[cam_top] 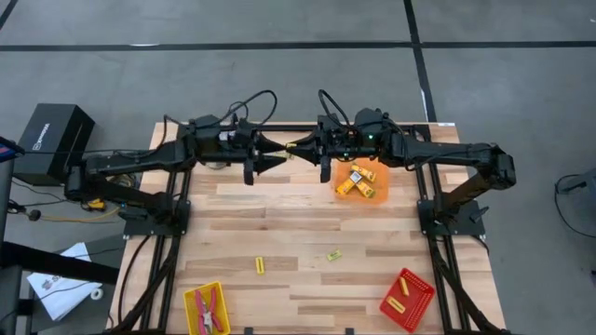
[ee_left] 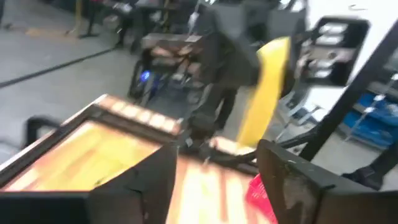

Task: Pick & Place School Supplies
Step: Put the yellow eraser into the red bin

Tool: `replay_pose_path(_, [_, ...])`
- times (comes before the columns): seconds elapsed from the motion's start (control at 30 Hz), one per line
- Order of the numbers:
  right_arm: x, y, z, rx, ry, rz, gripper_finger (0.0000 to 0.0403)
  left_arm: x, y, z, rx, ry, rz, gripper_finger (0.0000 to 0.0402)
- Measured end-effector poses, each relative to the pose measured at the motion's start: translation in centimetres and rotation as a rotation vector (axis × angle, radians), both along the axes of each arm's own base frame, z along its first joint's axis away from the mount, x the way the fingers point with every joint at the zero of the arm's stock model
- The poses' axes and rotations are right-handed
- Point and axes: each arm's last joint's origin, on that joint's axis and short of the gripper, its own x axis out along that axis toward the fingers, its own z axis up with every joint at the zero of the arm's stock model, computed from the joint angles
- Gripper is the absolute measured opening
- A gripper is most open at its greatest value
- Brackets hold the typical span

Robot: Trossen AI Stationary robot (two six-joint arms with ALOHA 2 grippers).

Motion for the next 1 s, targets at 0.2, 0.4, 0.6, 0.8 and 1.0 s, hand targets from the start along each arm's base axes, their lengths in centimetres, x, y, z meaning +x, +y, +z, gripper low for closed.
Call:
replay_pose_path(0.2, [0.0,0.2,0.1,-0.012,-0.003,0.025,0.0024,-3.0,0.7,0.0,0.076,0.135,0.070,0.0248])
replay_pose_path(0.4, [-0.8,-0.6,0.6,-0.028,-0.011,0.001,0.0024,-6.5,1.5,0.4,0.086,0.204,0.169,0.0239])
replay_pose_path(0.6, [-2.0,-0.5,1.5,-0.050,-0.011,0.000,0.0024,-9.0,1.6,1.8,0.103,0.136,0.239,0.0223])
replay_pose_path(0.8, [-3.3,0.1,0.8,-0.026,0.149,0.015,0.0024,-9.6,1.2,2.2,0.083,0.105,0.239,0.0216])
replay_pose_path(1.0, [-6.0,3.5,-1.5,0.044,0.518,0.125,0.0024,-9.3,1.2,2.1,0.085,0.112,0.226,0.0210])
